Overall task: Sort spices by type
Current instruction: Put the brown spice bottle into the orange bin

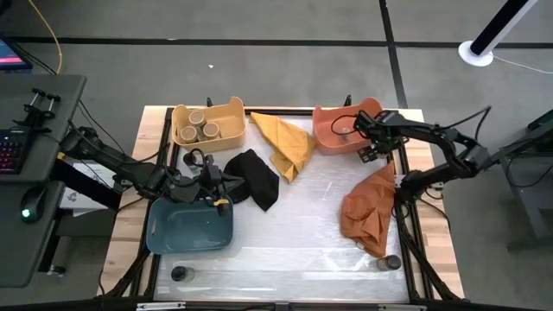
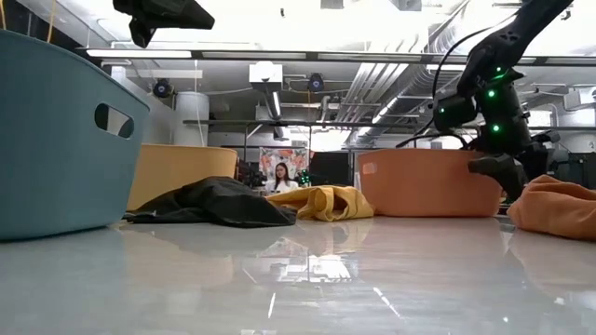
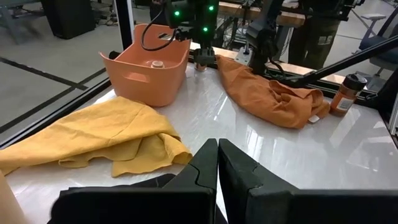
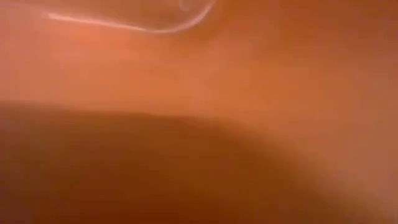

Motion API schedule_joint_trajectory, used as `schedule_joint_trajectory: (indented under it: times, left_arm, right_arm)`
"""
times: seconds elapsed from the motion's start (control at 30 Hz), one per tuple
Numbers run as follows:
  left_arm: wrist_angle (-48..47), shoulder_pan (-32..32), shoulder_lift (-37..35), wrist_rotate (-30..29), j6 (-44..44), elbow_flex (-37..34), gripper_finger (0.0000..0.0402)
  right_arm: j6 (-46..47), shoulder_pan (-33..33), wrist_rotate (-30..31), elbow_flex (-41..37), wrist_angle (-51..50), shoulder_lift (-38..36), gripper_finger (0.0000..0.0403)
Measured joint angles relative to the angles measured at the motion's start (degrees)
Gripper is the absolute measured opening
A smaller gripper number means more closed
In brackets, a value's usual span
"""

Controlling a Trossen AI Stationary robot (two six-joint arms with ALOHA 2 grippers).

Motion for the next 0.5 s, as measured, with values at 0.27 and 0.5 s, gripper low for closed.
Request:
schedule_joint_trajectory:
  times: [0.27, 0.5]
  left_arm:
    - [-0.01, 0.00, 0.00, 0.00, 0.02, 0.00, 0.0000]
    - [-0.01, 0.00, 0.00, 0.00, 0.04, 0.00, 0.0000]
  right_arm:
    - [-1.37, 0.06, -1.47, 0.00, 0.64, 0.40, 0.0238]
    - [-1.65, 0.11, -0.94, 0.03, 0.87, 0.37, 0.0176]
